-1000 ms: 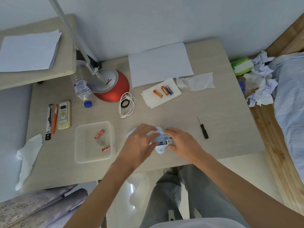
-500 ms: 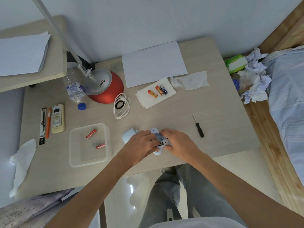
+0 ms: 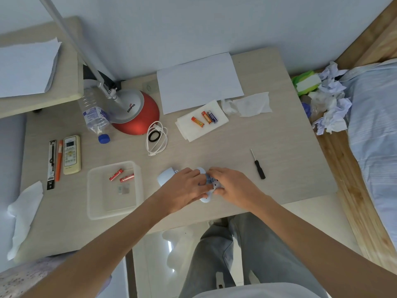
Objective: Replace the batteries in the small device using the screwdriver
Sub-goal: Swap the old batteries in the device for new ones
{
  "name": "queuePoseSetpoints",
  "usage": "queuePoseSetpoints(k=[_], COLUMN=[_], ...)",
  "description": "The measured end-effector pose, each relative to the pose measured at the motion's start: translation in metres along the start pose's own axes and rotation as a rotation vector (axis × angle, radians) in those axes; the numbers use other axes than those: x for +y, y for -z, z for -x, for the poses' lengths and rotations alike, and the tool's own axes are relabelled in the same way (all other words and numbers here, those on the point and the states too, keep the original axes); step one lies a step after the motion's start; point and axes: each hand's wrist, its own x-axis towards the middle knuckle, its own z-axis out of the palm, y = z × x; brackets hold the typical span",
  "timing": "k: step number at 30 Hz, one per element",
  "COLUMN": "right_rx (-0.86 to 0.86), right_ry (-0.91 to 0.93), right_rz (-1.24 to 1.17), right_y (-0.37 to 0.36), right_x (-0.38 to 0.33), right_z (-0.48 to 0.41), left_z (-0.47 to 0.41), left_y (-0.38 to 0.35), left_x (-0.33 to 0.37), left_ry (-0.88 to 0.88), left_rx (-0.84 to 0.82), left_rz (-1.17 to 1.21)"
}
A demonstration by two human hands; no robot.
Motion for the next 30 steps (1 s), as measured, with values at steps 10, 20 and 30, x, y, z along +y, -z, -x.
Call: queuePoseSetpoints(k=[10,20,30], right_rx=[-0.048,-0.037,-0.025], right_ry=[0.052,0.068,0.059], right_rz=[-0.002,-0.002,0.009], right_y=[0.006,0.006,0.002], right_x=[0.000,-0.001,0.000], right_z=[-0.005,-0.005,-0.004], left_z=[0.005,0.005,0.013], left_y=[0.003,0.000,-0.009], left_x=[-0.014,-0.011,0.001], left_ry=[-0.082,-0.035,0.086], left_rx=[-0.078,-0.060,-0.006], left_rz=[0.047,0.157,0.148])
